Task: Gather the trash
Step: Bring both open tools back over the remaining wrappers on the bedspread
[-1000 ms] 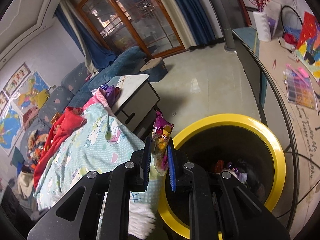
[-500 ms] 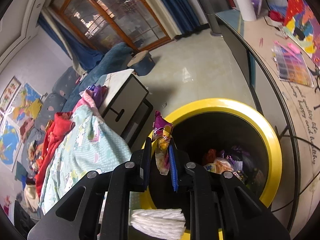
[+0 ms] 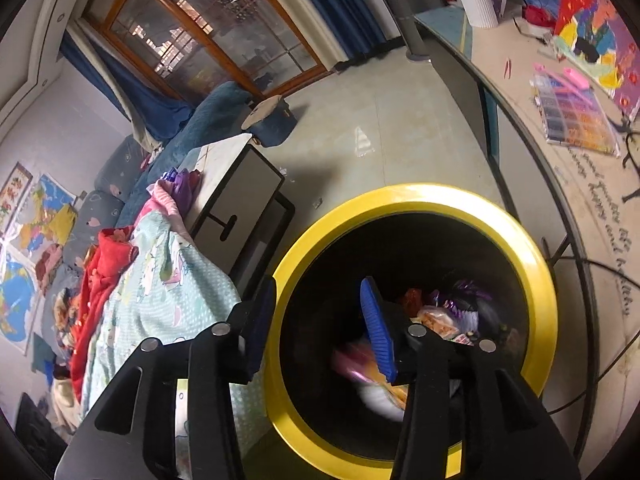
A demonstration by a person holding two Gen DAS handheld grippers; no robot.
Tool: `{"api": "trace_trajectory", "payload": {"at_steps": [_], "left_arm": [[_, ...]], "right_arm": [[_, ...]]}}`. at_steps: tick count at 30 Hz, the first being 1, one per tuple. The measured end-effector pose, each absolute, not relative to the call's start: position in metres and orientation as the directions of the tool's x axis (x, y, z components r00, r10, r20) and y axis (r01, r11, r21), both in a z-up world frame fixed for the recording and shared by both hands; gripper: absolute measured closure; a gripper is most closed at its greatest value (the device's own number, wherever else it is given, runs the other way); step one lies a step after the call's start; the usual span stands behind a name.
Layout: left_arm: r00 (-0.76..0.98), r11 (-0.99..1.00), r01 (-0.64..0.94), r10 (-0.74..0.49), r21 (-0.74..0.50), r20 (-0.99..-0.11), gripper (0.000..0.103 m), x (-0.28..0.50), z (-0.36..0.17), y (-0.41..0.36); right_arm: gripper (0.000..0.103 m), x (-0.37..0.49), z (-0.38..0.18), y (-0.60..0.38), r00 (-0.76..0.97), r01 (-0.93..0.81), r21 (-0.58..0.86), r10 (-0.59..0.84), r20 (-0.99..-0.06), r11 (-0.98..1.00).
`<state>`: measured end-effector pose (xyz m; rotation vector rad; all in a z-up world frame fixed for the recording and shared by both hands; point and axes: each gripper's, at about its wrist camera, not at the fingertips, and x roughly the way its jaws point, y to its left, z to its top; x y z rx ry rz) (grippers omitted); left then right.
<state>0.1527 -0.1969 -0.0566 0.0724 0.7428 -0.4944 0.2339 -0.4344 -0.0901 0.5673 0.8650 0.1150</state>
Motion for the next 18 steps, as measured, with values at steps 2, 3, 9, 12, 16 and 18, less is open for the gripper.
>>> {"api": "trace_trajectory", "payload": {"at_steps": [2, 3, 9, 12, 16, 18], "left_arm": [[0.647, 0.889, 0.443, -0.406, -0.116, -0.645, 0.015, 0.150, -0.050, -0.189], [0.654, 0.892, 0.437, -0.406, -0.120, -0.638, 0.012, 0.149, -0.048, -0.185], [0.701, 0.913, 0.379, -0.390, -0.151, -0.597, 0.011, 0.149, -0.037, -0.156], [0.724, 0.925, 0.351, -0.368, -0.148, -0.584, 0.011, 0.146, -0.033, -0.143], [0.751, 0.940, 0.308, -0.337, -0.149, -0.568, 0.011, 0.145, -0.029, -0.125], [0.760, 0.944, 0.295, -0.328, -0.152, -0.561, 0.011, 0.144, -0.027, -0.116]], "right_arm": [[0.056, 0.233, -0.087, -0.432, 0.658, 0.120, 0.512, 0.318, -0.683, 0.851], [0.056, 0.232, -0.085, -0.430, 0.660, 0.115, 0.507, 0.315, -0.681, 0.854], [0.041, 0.226, -0.067, -0.408, 0.685, 0.045, 0.461, 0.308, -0.660, 0.886], [0.036, 0.220, -0.054, -0.388, 0.704, -0.007, 0.418, 0.302, -0.643, 0.908], [0.032, 0.213, -0.043, -0.365, 0.717, -0.072, 0.381, 0.314, -0.623, 0.922], [0.031, 0.209, -0.037, -0.348, 0.719, -0.121, 0.359, 0.331, -0.612, 0.926]]}}
